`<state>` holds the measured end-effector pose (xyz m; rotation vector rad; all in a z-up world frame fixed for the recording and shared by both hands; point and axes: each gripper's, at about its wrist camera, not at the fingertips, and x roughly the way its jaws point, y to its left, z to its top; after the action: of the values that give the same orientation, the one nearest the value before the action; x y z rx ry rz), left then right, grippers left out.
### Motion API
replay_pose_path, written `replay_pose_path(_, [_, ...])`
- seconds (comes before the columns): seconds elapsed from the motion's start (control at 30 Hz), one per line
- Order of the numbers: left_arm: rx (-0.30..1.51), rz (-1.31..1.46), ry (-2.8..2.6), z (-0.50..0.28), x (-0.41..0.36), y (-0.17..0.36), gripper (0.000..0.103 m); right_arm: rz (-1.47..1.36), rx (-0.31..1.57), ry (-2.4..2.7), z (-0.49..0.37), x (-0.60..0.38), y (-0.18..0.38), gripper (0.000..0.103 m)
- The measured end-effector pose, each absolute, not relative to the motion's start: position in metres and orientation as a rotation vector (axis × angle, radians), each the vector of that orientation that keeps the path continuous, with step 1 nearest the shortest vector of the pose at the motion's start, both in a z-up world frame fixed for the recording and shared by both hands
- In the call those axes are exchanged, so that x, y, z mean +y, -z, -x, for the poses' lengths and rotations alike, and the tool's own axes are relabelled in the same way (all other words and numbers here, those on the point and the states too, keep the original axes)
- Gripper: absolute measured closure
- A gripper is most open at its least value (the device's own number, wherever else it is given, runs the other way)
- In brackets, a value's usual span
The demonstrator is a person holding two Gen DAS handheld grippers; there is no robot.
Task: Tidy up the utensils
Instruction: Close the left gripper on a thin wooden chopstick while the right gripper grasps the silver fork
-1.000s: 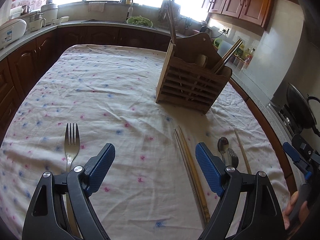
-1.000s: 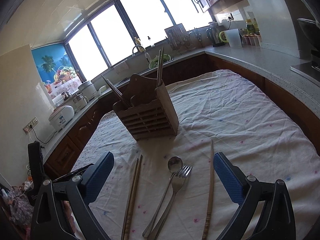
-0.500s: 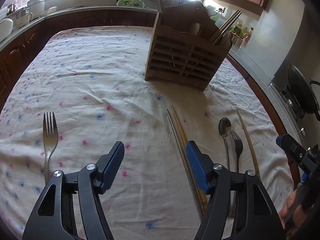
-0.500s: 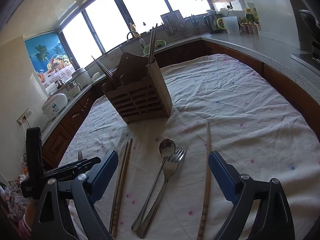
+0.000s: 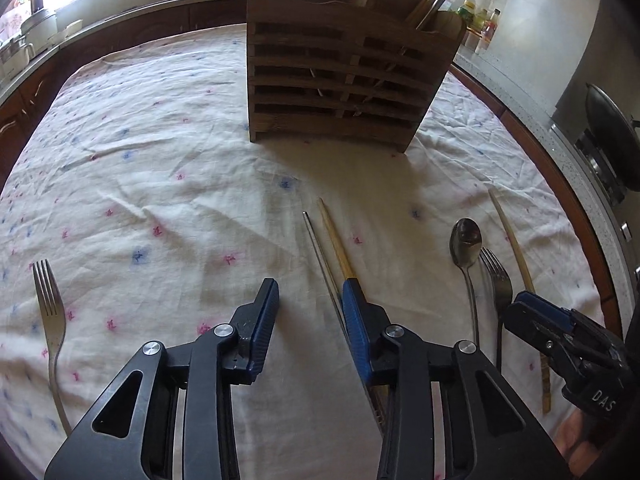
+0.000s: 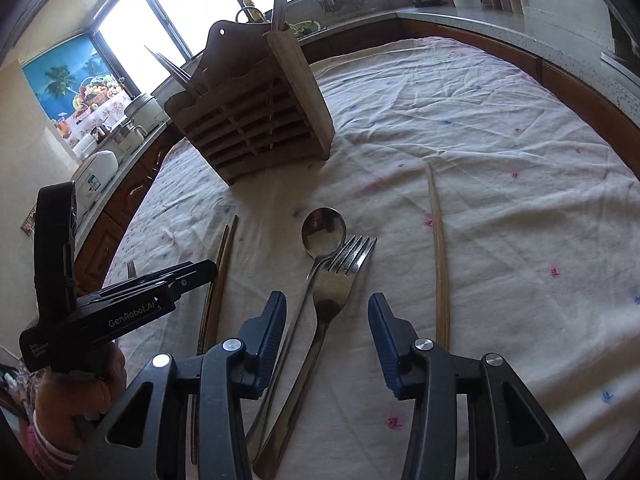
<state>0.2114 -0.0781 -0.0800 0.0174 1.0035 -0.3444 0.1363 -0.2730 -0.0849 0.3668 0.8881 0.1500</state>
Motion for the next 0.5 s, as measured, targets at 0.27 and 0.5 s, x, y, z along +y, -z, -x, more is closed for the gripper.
replay_pose_path(0.27, [1.023, -0.152, 0.409, -0.200, -0.074, 0.079, 0.087, -0.363, 0.902, -0.149, -0.141, -0.274, 0.088, 0.068])
replay_pose_path(0.5, [1.062, -0.032, 0.373, -0.209, -0.049, 0.078, 0.088, -0.327, 0.912, -0.150, -0.149, -0.265, 0.089, 0.072])
